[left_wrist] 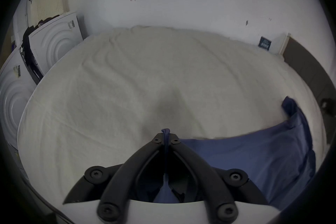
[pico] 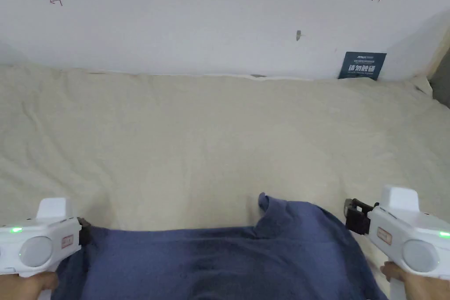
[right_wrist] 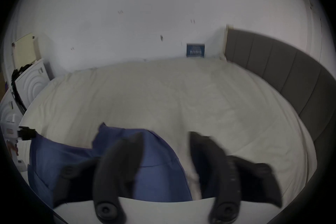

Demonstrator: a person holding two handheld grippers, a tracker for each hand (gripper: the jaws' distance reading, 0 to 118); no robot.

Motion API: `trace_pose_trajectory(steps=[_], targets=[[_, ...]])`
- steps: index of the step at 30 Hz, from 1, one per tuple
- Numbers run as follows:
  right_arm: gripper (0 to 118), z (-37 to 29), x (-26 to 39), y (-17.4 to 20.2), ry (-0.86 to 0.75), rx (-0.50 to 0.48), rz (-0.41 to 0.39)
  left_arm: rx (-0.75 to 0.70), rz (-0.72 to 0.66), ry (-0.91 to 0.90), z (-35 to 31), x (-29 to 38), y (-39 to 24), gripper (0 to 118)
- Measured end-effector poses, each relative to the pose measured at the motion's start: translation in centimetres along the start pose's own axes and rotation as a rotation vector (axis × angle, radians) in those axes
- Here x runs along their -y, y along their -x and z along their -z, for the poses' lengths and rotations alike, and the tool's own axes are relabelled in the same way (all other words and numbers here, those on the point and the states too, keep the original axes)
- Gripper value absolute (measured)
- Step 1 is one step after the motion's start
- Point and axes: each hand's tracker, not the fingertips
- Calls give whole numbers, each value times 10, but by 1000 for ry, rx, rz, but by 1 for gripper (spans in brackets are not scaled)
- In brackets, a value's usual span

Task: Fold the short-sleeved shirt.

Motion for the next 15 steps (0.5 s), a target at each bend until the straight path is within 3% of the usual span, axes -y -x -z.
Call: trace_pose_trajectory(steps=[2,6,8,10,13,15], targets=[[112,30,-3,-8,85,-3,26,19,-6,-10,-16,-4,-3,3],[111,80,0,-11,189,23,-48,24,9,-29,-33,-9,-3,3],[100,96,5,-2,237,26,-89,24,8,-28,-35,-8,-1,3],[96,110,10,4,253,21,-88,18,3,-24,-36,-7,1,3],[60,119,15,10,266,3,-125,13,-8,-15,-38,-1,4,3],[52,122,20,14,259,14,-135,17,-18,-12,-39,2,7,3]])
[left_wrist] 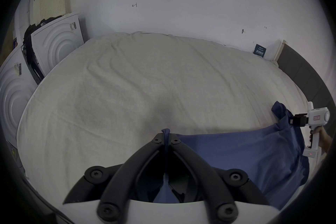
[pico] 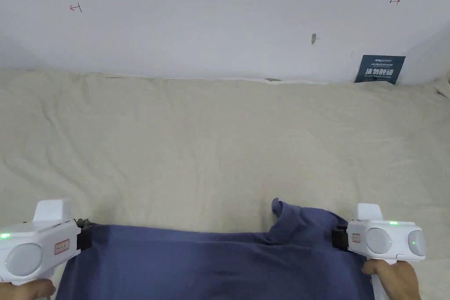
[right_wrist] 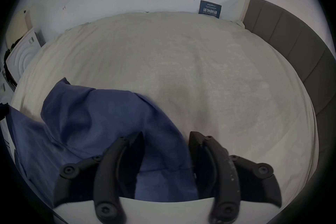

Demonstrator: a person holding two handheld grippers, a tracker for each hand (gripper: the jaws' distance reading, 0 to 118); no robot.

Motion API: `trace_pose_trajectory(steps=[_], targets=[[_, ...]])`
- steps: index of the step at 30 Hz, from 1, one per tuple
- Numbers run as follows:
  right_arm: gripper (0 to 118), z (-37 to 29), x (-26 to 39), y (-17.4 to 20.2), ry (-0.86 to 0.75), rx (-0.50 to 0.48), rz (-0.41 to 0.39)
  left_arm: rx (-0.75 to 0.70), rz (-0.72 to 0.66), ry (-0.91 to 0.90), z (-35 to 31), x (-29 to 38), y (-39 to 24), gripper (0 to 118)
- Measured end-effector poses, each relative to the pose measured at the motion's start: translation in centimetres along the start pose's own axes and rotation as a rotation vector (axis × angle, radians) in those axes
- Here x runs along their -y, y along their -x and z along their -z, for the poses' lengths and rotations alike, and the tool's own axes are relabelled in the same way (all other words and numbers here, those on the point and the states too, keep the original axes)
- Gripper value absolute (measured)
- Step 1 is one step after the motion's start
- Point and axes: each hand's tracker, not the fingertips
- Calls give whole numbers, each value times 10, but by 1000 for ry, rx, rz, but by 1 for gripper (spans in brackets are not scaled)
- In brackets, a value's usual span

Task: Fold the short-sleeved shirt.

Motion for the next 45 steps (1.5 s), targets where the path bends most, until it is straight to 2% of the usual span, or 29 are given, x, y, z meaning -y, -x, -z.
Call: trace_pose_trajectory(steps=[1,2,3,8,15,23,26,31,35,40,42,43,44,45], targets=[[32,6,0,-5,-17,-17,7,-3,-5,4,-1,2,0,3],[7,9,1,-8,-13,-17,14,-5,-8,6,-3,4,-1,3],[4,7,1,-8,-15,-11,20,-8,-10,6,0,5,3,3],[4,-68,11,3,-141,-28,19,-21,-24,-5,-14,12,7,3],[4,-173,46,-27,-297,-136,87,-26,-62,-51,-69,30,14,3],[4,-262,126,-46,-333,-192,89,-12,-94,-44,-138,82,31,3],[4,-266,157,-47,-294,-191,84,-17,-85,-8,-149,113,33,3],[4,-250,211,-45,-198,-166,136,-29,-104,83,-145,165,36,3],[4,-220,244,-44,-103,-137,183,-66,-62,144,-130,199,32,3],[4,-194,267,-45,-53,-110,220,-94,-28,179,-116,215,28,3],[4,-191,269,-44,-45,-98,209,-103,-32,172,-115,210,26,4],[6,-193,268,-43,-49,-95,201,-106,-22,183,-119,207,23,9],[11,-196,266,-41,-56,-94,197,-105,-18,183,-122,205,22,20],[23,-202,264,-39,-67,-92,193,-104,-19,182,-124,203,22,42]])
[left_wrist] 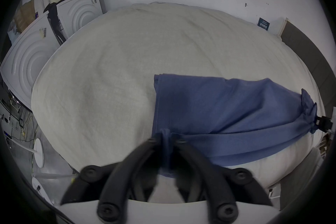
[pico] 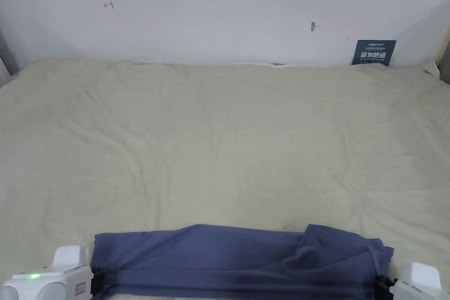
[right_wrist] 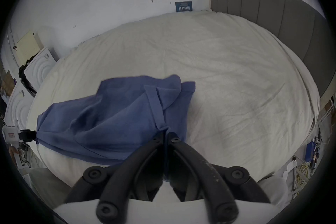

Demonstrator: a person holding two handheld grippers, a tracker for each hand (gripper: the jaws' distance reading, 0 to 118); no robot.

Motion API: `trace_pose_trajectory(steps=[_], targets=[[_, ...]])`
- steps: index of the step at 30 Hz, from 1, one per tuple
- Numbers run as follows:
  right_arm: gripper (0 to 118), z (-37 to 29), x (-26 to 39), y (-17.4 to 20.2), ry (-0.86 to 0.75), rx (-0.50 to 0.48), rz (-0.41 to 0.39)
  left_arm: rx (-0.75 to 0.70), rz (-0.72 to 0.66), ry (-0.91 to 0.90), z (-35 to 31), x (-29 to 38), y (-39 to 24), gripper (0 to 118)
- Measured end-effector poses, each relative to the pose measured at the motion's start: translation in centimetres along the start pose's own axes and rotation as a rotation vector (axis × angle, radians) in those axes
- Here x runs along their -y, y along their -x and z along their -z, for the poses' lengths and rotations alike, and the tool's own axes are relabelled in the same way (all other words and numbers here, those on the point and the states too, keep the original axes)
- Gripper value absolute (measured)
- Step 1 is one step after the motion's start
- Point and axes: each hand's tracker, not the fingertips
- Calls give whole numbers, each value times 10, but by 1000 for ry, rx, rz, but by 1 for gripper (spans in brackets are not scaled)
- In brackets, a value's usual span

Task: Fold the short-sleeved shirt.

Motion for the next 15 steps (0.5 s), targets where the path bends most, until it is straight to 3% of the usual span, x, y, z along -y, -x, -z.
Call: trace_pose_trajectory(steps=[1,2,3,4,5,10,15], targets=[[49,-5,-4,3,-24,1,-12,0,-18,-10,-5,-3,0,78],[68,-14,-10,8,-58,14,-30,4,-41,-31,-11,-7,0,101],[81,-21,-16,13,-89,11,-51,28,-55,-57,-17,-11,0,115],[98,-30,-24,17,-124,2,-74,53,-66,-88,-25,-17,-2,118],[104,-40,-34,24,-168,7,-94,79,-87,-131,-36,-24,-6,117],[105,-90,-77,61,-400,20,-158,103,-25,-402,-97,-62,-37,116],[105,-134,-98,96,-629,23,-162,63,84,-684,-138,-74,-74,115]])
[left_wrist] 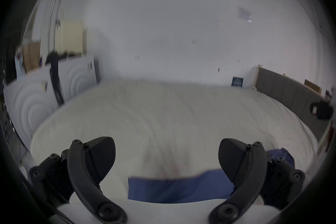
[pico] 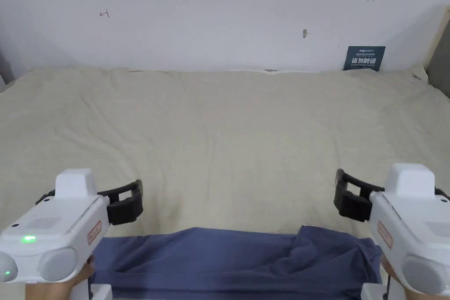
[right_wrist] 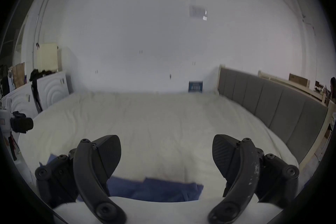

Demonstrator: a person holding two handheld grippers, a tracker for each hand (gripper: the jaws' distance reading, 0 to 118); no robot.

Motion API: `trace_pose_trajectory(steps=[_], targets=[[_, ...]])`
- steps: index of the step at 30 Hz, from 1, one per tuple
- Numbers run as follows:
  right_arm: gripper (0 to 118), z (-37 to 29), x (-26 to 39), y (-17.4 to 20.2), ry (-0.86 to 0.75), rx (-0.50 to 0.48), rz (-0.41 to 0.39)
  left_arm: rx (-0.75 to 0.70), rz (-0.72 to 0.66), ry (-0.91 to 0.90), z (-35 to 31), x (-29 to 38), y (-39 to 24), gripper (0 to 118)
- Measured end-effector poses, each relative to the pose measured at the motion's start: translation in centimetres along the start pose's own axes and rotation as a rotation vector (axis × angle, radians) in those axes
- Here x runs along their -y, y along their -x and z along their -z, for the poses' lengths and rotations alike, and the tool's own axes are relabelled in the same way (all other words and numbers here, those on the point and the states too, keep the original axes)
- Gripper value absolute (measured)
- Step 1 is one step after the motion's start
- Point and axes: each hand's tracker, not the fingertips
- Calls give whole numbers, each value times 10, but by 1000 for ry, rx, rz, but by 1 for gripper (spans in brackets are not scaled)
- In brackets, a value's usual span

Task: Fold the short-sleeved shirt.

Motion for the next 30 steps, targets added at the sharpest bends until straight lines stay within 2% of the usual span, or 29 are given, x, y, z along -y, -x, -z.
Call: trace_pose_trajectory(steps=[2,3,5,6,7,8,9,14,16,18,24,30], targets=[[103,-9,-10,10,-65,2,-12,-40,33,-54,-6,-7,-13,111],[99,-12,-14,14,-90,6,-27,-47,39,-83,-8,-10,-18,105],[79,-18,-18,21,-126,26,-60,-41,24,-140,-16,-12,-24,87],[64,-20,-19,23,-132,34,-61,-33,5,-151,-19,-12,-26,71],[36,-22,-19,25,-145,37,-59,-28,1,-163,-21,-13,-28,51],[13,-23,-19,26,-156,34,-47,-22,-3,-179,-23,-13,-29,25],[1,-24,-18,27,-159,32,-43,-12,-11,-185,-24,-13,-30,1],[1,-25,-16,29,-166,20,-62,21,-41,-165,-22,-14,-42,0],[1,-25,-16,28,-162,17,-63,27,-70,-138,-19,-13,-25,0],[1,-23,-15,28,-156,15,-60,51,-153,-65,-12,-12,-14,0],[1,-16,-13,29,-131,5,-80,190,-504,221,18,11,69,0],[1,-7,-11,36,-101,3,-101,278,-632,453,43,56,141,0]])
